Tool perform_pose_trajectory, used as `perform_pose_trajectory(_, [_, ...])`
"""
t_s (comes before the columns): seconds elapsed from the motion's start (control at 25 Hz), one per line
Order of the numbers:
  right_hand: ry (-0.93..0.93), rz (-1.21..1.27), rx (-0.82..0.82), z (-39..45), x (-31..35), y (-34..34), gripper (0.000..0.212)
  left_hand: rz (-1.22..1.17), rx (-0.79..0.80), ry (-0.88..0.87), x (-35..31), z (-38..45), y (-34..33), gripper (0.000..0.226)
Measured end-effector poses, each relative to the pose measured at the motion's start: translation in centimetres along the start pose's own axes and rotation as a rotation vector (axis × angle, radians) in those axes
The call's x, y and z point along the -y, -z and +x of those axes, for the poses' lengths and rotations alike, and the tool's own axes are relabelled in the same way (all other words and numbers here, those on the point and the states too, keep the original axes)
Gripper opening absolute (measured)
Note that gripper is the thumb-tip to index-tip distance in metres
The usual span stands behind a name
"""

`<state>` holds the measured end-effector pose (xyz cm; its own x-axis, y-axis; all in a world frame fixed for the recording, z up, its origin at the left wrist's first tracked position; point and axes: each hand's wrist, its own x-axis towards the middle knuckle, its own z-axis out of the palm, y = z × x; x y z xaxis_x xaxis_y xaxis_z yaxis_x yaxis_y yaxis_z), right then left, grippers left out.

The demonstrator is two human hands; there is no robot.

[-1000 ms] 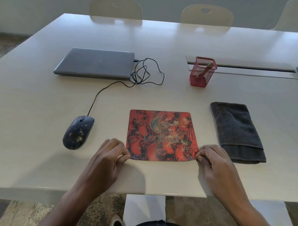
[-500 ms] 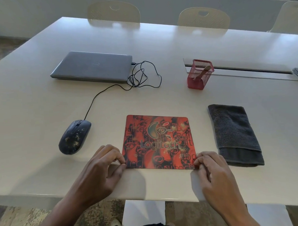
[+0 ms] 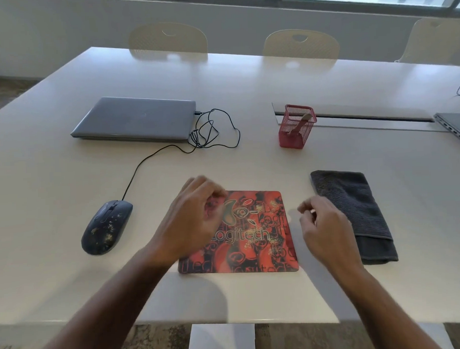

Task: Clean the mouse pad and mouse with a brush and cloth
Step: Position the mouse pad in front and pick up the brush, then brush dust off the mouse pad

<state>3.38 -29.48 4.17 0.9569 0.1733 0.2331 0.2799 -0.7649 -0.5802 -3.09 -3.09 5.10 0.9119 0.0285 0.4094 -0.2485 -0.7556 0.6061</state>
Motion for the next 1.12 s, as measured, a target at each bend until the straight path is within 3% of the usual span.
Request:
perform_pose_trajectory(0.32, [-0.056,0.008,-0.100,12.1,-0.5,-0.8,0.017,0.083,0.008,-0.069,-0.4,13.9,-6.7,0.029])
perform_pose_trajectory(0.6, [-0.073,-0.057,-0.226,20.2,0.2,1.0,0.021,0.158,0.091,-0.061,-2.6,20.8,-10.6,0.046])
perform_pose_trajectory(0.8, [0.041,-0.113,-0.119,23.0,0.0,1.7,0.035,0.224,0.219,-0.029,-3.3,22.9,-11.9,0.070])
perform_pose_trajectory(1.12, [0.091,-0.149,-0.010,24.4,0.1,1.1,0.028,0.335,0.339,-0.019,-2.4,23.7,-13.5,0.083])
